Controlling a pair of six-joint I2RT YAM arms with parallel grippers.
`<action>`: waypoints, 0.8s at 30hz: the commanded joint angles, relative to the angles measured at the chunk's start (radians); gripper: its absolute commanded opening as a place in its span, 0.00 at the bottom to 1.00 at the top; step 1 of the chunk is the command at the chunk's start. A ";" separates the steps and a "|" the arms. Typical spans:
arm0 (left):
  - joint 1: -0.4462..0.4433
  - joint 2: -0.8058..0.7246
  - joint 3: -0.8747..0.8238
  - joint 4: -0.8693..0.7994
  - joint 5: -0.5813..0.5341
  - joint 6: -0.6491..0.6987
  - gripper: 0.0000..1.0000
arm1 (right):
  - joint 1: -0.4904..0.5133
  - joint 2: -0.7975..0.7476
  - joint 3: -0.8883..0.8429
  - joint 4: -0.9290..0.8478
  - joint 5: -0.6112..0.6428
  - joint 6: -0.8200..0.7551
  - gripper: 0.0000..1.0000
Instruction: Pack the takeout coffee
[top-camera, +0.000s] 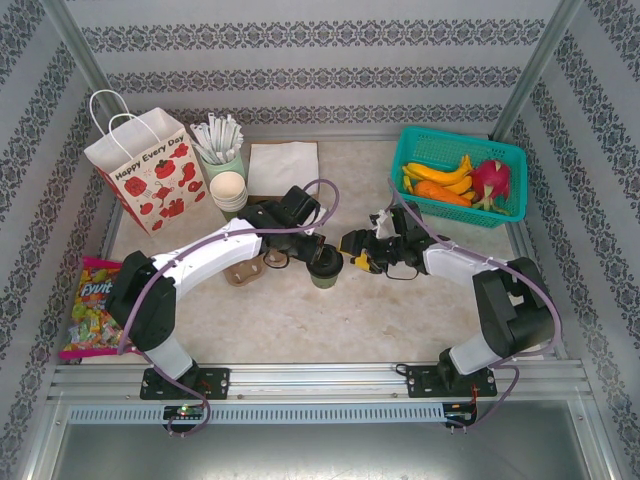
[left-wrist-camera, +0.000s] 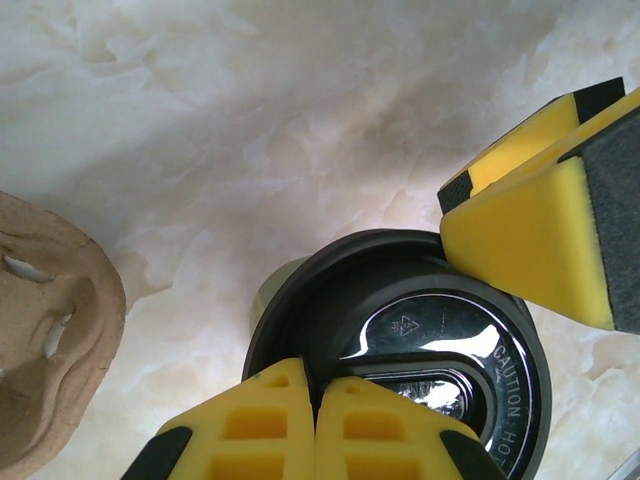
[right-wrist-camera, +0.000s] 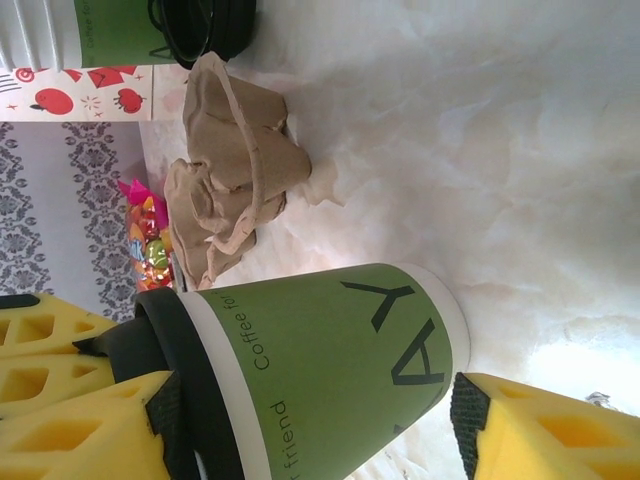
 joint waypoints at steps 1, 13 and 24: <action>-0.023 0.119 0.001 -0.137 -0.020 -0.063 0.00 | 0.031 0.004 -0.054 -0.143 0.110 0.021 0.74; -0.033 0.031 0.091 -0.171 -0.084 -0.215 0.00 | 0.048 -0.202 -0.025 -0.092 0.216 0.029 0.94; -0.078 0.045 0.143 -0.212 -0.192 -0.267 0.00 | 0.110 -0.347 -0.170 -0.026 0.322 0.047 0.98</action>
